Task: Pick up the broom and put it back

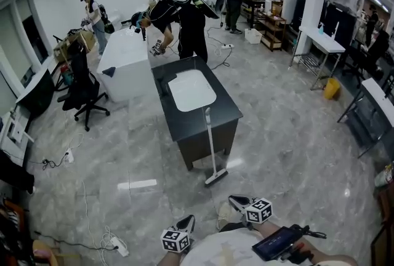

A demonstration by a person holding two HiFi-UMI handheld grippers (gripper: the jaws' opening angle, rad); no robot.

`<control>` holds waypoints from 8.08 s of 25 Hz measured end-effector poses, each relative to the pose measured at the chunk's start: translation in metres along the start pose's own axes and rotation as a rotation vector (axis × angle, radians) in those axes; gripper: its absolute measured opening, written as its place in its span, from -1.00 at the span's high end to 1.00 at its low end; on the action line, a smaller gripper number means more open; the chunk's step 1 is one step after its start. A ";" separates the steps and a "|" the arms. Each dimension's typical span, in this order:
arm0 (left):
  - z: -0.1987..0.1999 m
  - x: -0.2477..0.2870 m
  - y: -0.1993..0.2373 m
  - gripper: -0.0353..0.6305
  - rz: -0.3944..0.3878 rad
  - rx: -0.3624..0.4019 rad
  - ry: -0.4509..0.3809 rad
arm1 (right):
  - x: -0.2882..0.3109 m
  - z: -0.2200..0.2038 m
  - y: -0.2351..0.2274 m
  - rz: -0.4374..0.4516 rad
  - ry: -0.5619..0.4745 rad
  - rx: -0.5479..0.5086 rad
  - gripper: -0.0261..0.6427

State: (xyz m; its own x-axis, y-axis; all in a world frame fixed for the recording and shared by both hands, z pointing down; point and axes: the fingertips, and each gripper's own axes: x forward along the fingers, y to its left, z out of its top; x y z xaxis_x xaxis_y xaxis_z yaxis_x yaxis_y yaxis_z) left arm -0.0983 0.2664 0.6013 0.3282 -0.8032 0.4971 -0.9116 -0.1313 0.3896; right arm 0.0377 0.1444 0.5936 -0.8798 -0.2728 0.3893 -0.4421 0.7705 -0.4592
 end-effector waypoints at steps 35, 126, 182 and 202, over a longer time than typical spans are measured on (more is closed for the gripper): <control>0.147 0.200 0.059 0.85 -0.052 0.077 0.080 | 0.098 0.105 -0.152 0.046 -0.023 0.115 0.88; 0.267 0.348 0.077 0.57 -0.343 0.447 0.117 | 0.039 0.093 -0.166 -0.501 -0.256 0.370 0.88; 0.192 0.011 0.033 0.57 -0.052 0.300 -0.195 | 0.039 0.116 -0.005 0.024 -0.159 -0.018 0.88; 0.155 -0.047 0.073 0.56 -0.096 0.255 -0.226 | 0.072 0.094 0.060 -0.001 -0.128 -0.076 0.88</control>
State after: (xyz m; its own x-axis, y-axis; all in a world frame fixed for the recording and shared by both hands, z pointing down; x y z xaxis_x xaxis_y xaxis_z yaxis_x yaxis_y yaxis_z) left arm -0.2187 0.2039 0.4862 0.3786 -0.8845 0.2727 -0.9210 -0.3306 0.2062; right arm -0.0681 0.1166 0.5191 -0.8967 -0.3412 0.2821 -0.4326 0.8104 -0.3951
